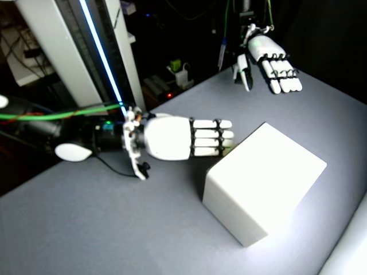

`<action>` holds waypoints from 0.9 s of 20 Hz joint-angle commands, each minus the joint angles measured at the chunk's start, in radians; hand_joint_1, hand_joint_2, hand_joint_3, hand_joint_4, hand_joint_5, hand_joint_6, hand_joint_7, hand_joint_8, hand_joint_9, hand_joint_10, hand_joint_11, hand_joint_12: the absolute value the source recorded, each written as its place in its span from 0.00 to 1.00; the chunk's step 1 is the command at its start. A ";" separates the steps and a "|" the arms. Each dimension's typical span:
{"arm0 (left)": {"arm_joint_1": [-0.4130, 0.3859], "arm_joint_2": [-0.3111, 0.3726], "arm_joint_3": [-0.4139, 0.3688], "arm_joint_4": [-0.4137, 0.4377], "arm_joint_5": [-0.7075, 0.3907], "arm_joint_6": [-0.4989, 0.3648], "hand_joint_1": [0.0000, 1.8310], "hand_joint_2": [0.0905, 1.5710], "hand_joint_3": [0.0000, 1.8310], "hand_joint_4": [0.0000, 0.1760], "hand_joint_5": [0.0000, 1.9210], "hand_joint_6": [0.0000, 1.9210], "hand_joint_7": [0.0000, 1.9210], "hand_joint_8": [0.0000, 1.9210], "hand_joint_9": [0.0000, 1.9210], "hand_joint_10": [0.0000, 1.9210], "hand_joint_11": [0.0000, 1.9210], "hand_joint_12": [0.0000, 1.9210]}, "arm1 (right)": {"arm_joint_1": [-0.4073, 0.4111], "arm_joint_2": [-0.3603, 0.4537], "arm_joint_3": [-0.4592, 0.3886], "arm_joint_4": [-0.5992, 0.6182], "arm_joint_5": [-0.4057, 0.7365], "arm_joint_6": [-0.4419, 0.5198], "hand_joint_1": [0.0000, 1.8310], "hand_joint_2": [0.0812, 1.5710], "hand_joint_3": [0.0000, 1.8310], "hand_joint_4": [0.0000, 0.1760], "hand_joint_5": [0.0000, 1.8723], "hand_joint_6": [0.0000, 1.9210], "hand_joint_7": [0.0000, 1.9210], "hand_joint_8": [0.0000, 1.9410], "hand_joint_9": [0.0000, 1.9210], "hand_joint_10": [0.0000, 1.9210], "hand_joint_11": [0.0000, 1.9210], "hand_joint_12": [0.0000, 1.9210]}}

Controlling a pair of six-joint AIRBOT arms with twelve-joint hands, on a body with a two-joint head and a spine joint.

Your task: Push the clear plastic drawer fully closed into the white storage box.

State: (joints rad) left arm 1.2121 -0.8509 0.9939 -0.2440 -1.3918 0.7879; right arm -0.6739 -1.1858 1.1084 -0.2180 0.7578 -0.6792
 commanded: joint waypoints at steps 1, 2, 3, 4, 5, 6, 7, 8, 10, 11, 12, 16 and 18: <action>-0.001 0.012 -0.001 -0.020 -0.140 -0.001 0.40 0.89 0.00 0.00 0.03 0.00 0.00 0.00 0.00 0.00 0.00 0.00 | -0.012 0.020 -0.020 0.001 0.146 0.014 0.21 0.89 0.00 0.00 0.05 0.00 0.06 0.00 0.15 0.02 0.00 0.54; 0.001 0.012 -0.003 -0.022 -0.143 -0.001 0.40 0.89 0.00 0.00 0.03 0.00 0.00 0.00 0.00 0.00 0.00 0.00 | -0.035 0.041 -0.041 0.000 0.173 0.021 0.20 0.90 0.00 0.00 0.04 0.00 0.04 0.00 0.10 0.01 0.00 0.49; 0.001 0.012 -0.003 -0.023 -0.144 -0.001 0.40 0.89 0.00 0.00 0.03 0.00 0.00 0.00 0.00 0.00 0.00 0.00 | -0.043 0.047 -0.046 0.000 0.182 0.023 0.20 0.90 0.00 0.00 0.04 0.00 0.04 0.00 0.10 0.01 0.00 0.49; 0.003 0.013 -0.005 -0.023 -0.145 -0.001 0.40 0.89 0.00 0.00 0.02 0.00 0.00 0.00 0.00 0.00 0.00 0.00 | -0.069 0.075 -0.068 0.000 0.221 0.034 0.17 0.90 0.00 0.00 0.04 0.00 0.05 0.00 0.08 0.00 0.00 0.42; 0.006 0.013 -0.007 -0.024 -0.149 -0.001 0.39 0.89 0.00 0.00 0.02 0.00 0.00 0.00 0.00 0.00 0.00 0.00 | -0.096 0.112 -0.095 0.001 0.266 0.039 0.15 0.90 0.00 0.00 0.04 0.00 0.05 0.00 0.08 0.00 0.00 0.40; 0.009 0.013 -0.009 -0.025 -0.155 -0.001 0.41 0.89 0.00 0.00 0.02 0.00 0.00 0.00 0.00 0.00 0.00 0.00 | -0.114 0.145 -0.115 0.005 0.297 0.039 0.16 0.90 0.00 0.00 0.03 0.00 0.04 0.00 0.05 0.00 0.00 0.29; 0.015 0.014 -0.011 -0.027 -0.164 -0.001 0.41 0.89 0.00 0.00 0.02 0.00 0.00 0.00 0.00 0.00 0.00 0.00 | -0.139 0.180 -0.137 0.017 0.346 0.039 0.16 0.90 0.00 0.00 0.03 0.00 0.04 0.00 0.05 0.00 0.00 0.29; 0.019 0.015 -0.013 -0.029 -0.168 -0.001 0.42 0.88 0.00 0.00 0.03 0.00 0.00 0.00 0.00 0.00 0.00 0.00 | -0.150 0.195 -0.147 0.023 0.370 0.039 0.15 0.90 0.00 0.00 0.04 0.00 0.04 0.00 0.05 0.00 0.00 0.32; 0.030 0.016 -0.017 -0.036 -0.183 -0.001 0.42 0.88 0.00 0.00 0.01 0.00 0.00 0.00 0.00 0.00 0.00 0.00 | -0.199 0.261 -0.186 0.050 0.454 0.030 0.15 0.90 0.00 0.09 0.02 0.00 0.02 0.00 0.01 0.00 0.00 0.22; 0.034 0.017 -0.019 -0.038 -0.187 -0.001 0.42 0.88 0.00 0.00 0.01 0.00 0.00 0.00 0.00 0.00 0.00 0.00 | -0.219 0.286 -0.200 0.064 0.481 0.019 0.15 0.90 0.00 0.09 0.02 0.00 0.02 0.00 0.01 0.00 0.00 0.22; 0.038 0.019 -0.021 -0.040 -0.194 -0.001 0.44 0.87 0.00 0.00 0.02 0.00 0.00 0.00 0.00 0.00 0.00 0.00 | -0.249 0.320 -0.221 0.093 0.519 -0.002 0.16 0.89 0.00 0.15 0.04 0.01 0.03 0.00 0.03 0.01 0.00 0.33; 0.043 0.024 -0.025 -0.044 -0.227 -0.001 0.38 0.89 0.01 0.00 0.00 0.00 0.00 0.00 0.00 0.00 0.00 0.00 | -0.373 0.410 -0.261 0.245 0.666 -0.081 0.14 0.88 0.00 0.01 0.05 0.00 0.04 0.00 0.02 0.00 0.00 0.12; 0.043 0.028 -0.028 -0.044 -0.242 0.003 0.39 0.88 0.00 0.00 0.00 0.00 0.00 0.00 0.00 0.00 0.00 0.00 | -0.471 0.440 -0.271 0.349 0.763 -0.119 0.15 0.88 0.00 0.00 0.00 0.00 0.01 0.00 0.00 0.00 0.00 0.02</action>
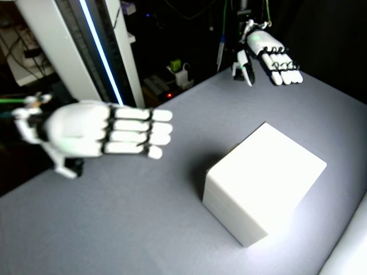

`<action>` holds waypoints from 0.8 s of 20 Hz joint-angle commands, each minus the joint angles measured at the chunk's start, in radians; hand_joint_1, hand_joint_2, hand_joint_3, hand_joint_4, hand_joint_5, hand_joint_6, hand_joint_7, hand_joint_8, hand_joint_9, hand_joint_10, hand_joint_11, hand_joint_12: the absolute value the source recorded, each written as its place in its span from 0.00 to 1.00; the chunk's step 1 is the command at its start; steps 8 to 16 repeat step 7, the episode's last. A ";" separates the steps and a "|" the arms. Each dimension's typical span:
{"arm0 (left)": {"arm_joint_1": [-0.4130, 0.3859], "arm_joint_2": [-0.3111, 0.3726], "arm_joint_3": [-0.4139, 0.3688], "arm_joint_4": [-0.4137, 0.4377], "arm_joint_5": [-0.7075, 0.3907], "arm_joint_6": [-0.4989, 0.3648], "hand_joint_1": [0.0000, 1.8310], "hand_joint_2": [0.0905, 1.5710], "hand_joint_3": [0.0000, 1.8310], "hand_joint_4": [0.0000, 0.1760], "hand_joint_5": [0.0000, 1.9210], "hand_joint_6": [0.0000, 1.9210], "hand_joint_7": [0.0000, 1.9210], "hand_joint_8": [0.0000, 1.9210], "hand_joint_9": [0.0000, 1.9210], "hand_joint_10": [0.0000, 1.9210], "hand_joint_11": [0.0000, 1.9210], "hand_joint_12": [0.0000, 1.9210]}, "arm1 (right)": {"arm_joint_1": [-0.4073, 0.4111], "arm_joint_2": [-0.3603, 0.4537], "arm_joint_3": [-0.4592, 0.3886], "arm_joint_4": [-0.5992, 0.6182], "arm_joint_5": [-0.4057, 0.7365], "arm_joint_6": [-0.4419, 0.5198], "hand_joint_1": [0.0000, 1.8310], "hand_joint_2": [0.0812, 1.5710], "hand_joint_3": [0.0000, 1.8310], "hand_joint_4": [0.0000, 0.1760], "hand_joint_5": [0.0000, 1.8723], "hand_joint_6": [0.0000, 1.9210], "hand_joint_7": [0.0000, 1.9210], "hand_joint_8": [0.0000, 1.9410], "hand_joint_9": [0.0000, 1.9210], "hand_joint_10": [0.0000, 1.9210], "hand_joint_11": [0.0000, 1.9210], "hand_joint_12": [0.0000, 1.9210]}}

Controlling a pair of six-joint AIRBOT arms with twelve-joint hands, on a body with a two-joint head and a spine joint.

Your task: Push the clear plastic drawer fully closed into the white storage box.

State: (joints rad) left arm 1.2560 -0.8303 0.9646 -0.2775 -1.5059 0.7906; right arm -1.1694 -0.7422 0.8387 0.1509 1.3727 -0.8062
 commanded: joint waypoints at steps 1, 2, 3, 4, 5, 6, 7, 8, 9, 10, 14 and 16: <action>-0.001 0.010 -0.001 -0.010 -0.135 0.005 0.43 0.87 0.00 0.00 0.00 0.00 0.00 0.00 0.00 0.00 0.00 0.00 | -0.004 0.010 -0.008 0.024 0.190 -0.009 0.11 0.88 0.00 0.00 0.00 0.00 0.00 0.00 0.00 0.00 0.00 0.00; -0.002 0.012 -0.002 -0.010 -0.144 0.008 0.43 0.87 0.00 0.00 0.00 0.00 0.00 0.00 0.00 0.00 0.00 0.00 | -0.010 0.015 -0.009 0.045 0.206 -0.014 0.11 0.88 0.00 0.00 0.00 0.00 0.00 0.00 0.00 0.00 0.00 0.00; -0.002 0.015 -0.004 -0.011 -0.155 0.012 0.34 0.87 0.00 0.00 0.00 0.00 0.00 0.00 0.00 0.00 0.00 0.00 | -0.014 0.019 -0.009 0.064 0.217 -0.018 0.10 0.88 0.00 0.00 0.00 0.00 0.00 0.00 0.00 0.00 0.00 0.00; -0.001 0.019 -0.009 -0.016 -0.173 0.019 0.28 0.87 0.00 0.00 0.00 0.00 0.00 0.00 0.00 0.00 0.00 0.00 | -0.014 0.026 -0.010 0.087 0.228 -0.032 0.10 0.88 0.00 0.00 0.00 0.00 0.00 0.00 0.00 0.00 0.00 0.00; -0.001 0.023 -0.011 -0.018 -0.188 0.024 0.23 0.87 0.00 0.00 0.00 0.00 0.00 0.00 0.00 0.00 0.00 0.00 | -0.014 0.033 -0.012 0.107 0.236 -0.045 0.08 0.88 0.00 0.05 0.00 0.00 0.00 0.00 0.00 0.00 0.00 0.00; -0.001 0.026 -0.014 -0.020 -0.201 0.031 0.18 0.86 0.00 0.00 0.00 0.00 0.00 0.00 0.00 0.00 0.00 0.00 | -0.015 0.038 -0.013 0.125 0.246 -0.052 0.08 0.87 0.00 0.22 0.00 0.00 0.00 0.00 0.00 0.00 0.00 0.00; -0.002 0.030 -0.016 -0.024 -0.220 0.037 0.20 0.86 0.00 0.00 0.00 0.00 0.00 0.00 0.00 0.00 0.00 0.00 | -0.019 0.042 -0.013 0.144 0.263 -0.052 0.08 0.87 0.00 0.21 0.00 0.00 0.00 0.00 0.00 0.00 0.00 0.00; -0.002 0.030 -0.016 -0.024 -0.220 0.037 0.20 0.86 0.00 0.00 0.00 0.00 0.00 0.00 0.00 0.00 0.00 0.00 | -0.019 0.042 -0.013 0.144 0.263 -0.052 0.08 0.87 0.00 0.21 0.00 0.00 0.00 0.00 0.00 0.00 0.00 0.00; -0.002 0.030 -0.016 -0.024 -0.220 0.037 0.20 0.86 0.00 0.00 0.00 0.00 0.00 0.00 0.00 0.00 0.00 0.00 | -0.019 0.042 -0.013 0.144 0.263 -0.052 0.08 0.87 0.00 0.21 0.00 0.00 0.00 0.00 0.00 0.00 0.00 0.00; -0.002 0.030 -0.016 -0.024 -0.220 0.037 0.20 0.86 0.00 0.00 0.00 0.00 0.00 0.00 0.00 0.00 0.00 0.00 | -0.019 0.042 -0.013 0.144 0.263 -0.052 0.08 0.87 0.00 0.21 0.00 0.00 0.00 0.00 0.00 0.00 0.00 0.00; -0.002 0.030 -0.016 -0.024 -0.220 0.037 0.20 0.86 0.00 0.00 0.00 0.00 0.00 0.00 0.00 0.00 0.00 0.00 | -0.019 0.042 -0.013 0.144 0.263 -0.052 0.08 0.87 0.00 0.21 0.00 0.00 0.00 0.00 0.00 0.00 0.00 0.00; -0.002 0.030 -0.016 -0.024 -0.220 0.037 0.20 0.86 0.00 0.00 0.00 0.00 0.00 0.00 0.00 0.00 0.00 0.00 | -0.019 0.042 -0.013 0.144 0.263 -0.052 0.08 0.87 0.00 0.21 0.00 0.00 0.00 0.00 0.00 0.00 0.00 0.00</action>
